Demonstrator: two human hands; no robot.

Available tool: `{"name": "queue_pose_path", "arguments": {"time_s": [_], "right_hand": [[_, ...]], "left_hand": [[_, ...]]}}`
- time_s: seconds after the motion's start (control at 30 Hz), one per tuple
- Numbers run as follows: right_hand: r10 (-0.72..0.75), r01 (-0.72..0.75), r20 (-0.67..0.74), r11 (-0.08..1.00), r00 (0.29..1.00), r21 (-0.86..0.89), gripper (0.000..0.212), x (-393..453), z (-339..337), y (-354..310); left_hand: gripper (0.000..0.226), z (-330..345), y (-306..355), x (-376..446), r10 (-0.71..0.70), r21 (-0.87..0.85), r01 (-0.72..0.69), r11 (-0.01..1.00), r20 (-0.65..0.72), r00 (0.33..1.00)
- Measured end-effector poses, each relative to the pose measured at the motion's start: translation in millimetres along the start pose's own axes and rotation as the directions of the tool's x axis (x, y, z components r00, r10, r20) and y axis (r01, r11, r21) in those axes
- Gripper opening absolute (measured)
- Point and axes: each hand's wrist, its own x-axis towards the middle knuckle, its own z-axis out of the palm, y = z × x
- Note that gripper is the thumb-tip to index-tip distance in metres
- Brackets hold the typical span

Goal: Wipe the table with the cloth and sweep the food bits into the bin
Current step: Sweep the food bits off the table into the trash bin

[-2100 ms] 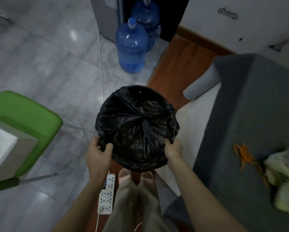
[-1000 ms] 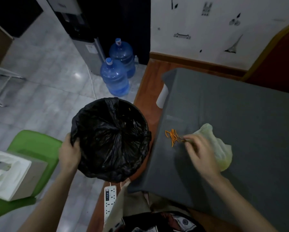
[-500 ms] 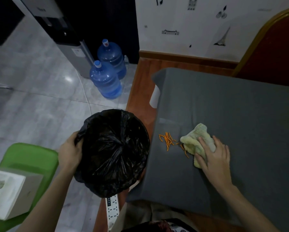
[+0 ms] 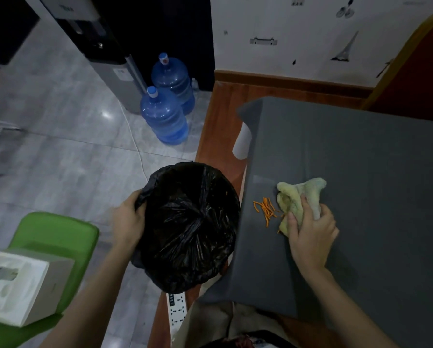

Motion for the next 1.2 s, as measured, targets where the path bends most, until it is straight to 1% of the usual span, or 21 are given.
{"name": "queue_pose_path", "arguments": {"time_s": [0.03,0.1,0.2,0.27,0.37,0.47,0.53,0.63,0.7,0.77,0.9,1.03,1.2], "right_hand": [[-0.028,0.028,0.003,0.999,1.0,0.018,0.054,-1.0,4.0,-10.1],[-0.129,0.128,0.022,0.99,0.991,0.055,0.053,-4.1,12.9,-33.8],[-0.296,0.292,0.072,0.954,0.952,0.067,0.051,-9.5,24.7,-69.8],[-0.34,0.331,0.087,0.938,0.936,0.108,0.047,-9.9,28.8,-84.9],[-0.315,0.304,0.068,0.942,0.947,0.14,0.044,-7.7,23.8,-86.0],[-0.251,0.246,0.018,0.958,0.968,0.149,0.046,-1.3,6.9,-62.5],[-0.174,0.174,-0.017,0.973,0.985,0.149,0.046,3.4,-6.3,-36.0],[-0.044,0.05,-0.075,0.994,0.996,0.092,0.046,5.4,-19.4,9.1],[0.048,-0.044,-0.072,0.998,0.996,0.053,0.047,2.3,-20.9,29.1],[0.102,-0.1,-0.057,0.994,0.993,0.041,0.049,-4.7,-16.7,33.3],[0.034,-0.033,-0.028,0.999,0.999,0.041,0.05,-18.9,-5.5,10.5],[-0.039,0.038,0.002,0.993,0.999,0.11,0.043,-30.2,8.8,-28.8],[-0.23,0.216,0.073,0.963,0.97,0.163,0.045,-26.2,21.0,-77.5]], "left_hand": [[0.028,-0.6,0.3,0.5,0.001,0.013,-0.001,1.0,0.001,1.0],[0.028,-1.2,0.7,1.1,0.002,0.041,-0.002,0.999,0.008,1.0],[0.026,-1.2,-0.4,1.8,0.004,0.064,-0.006,0.998,0.021,1.0],[0.025,-1.8,-0.8,1.0,-0.003,0.07,0.001,0.998,0.029,1.0],[0.025,-2.4,-1.8,-0.6,-0.014,0.069,0.012,0.998,0.025,1.0],[0.024,-2.6,-7.9,-1.3,-0.013,0.059,0.012,0.998,0.019,1.0],[0.024,-2.6,-11.1,-1.7,-0.016,0.054,0.015,0.998,0.019,1.0],[0.023,-3.3,-11.8,-4.3,-0.027,0.043,0.026,0.999,0.012,1.0],[0.023,-3.3,-11.0,-7.0,-0.027,0.042,0.027,0.999,0.009,1.0],[0.023,-3.0,-10.3,-9.5,-0.029,0.038,0.029,0.999,0.007,1.0],[0.025,-3.6,-8.1,-14.6,-0.048,0.044,0.048,0.998,0.003,0.999],[0.027,-4.2,-4.8,-20.6,-0.061,0.019,0.062,0.998,-0.013,0.998],[0.027,-5.1,-8.1,-25.4,-0.066,0.045,0.067,0.997,-0.02,0.998]]}}
